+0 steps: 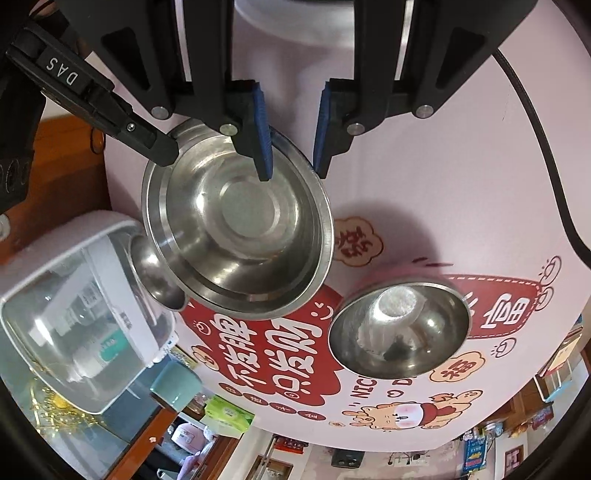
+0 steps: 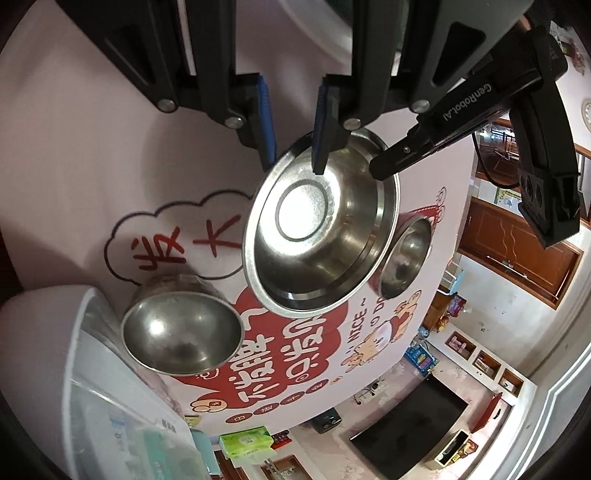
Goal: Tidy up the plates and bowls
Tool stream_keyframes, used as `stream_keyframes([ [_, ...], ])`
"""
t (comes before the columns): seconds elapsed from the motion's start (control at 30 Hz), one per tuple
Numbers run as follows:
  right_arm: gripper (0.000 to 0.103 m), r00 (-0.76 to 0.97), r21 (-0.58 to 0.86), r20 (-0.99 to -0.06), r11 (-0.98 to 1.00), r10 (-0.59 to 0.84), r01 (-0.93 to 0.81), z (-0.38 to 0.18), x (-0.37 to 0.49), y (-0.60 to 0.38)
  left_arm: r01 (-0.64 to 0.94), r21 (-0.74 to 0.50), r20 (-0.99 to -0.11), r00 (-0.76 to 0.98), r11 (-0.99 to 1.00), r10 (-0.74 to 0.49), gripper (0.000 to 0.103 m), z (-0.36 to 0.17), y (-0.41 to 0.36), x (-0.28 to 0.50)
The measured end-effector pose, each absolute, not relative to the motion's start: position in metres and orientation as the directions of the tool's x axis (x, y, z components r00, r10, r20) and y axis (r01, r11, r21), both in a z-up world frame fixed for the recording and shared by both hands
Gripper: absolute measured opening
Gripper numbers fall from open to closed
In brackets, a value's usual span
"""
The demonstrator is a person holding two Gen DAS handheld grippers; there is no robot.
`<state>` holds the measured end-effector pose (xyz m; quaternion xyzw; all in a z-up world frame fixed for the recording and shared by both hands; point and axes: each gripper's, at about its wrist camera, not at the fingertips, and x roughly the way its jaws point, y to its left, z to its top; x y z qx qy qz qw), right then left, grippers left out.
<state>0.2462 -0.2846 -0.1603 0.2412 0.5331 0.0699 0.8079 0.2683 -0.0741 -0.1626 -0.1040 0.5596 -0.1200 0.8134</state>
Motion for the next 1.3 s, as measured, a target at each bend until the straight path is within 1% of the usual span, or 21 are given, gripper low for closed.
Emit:
stream_keyframes([
  [0.47, 0.019, 0.492, 0.422, -0.796, 0.906, 0.352, 0.035, -0.122, 0.184, -0.251, 0.112, -0.293, -0.849, 0.426, 0.949, -0.313, 0.021, -0.119, -0.045, 0.188],
  [0.83, 0.019, 0.497, 0.395, -0.787, 0.918, 0.364, -0.047, -0.113, 0.137, -0.221, 0.058, -0.314, -0.842, 0.445, 0.948, -0.306, 0.022, -0.112, -0.012, 0.127],
  [1.3, 0.02, 0.481, 0.403, -0.781, 0.91, 0.399, -0.1, -0.112, 0.095, -0.185, 0.029, -0.286, -0.856, 0.441, 0.958, -0.268, 0.023, -0.109, 0.018, 0.079],
])
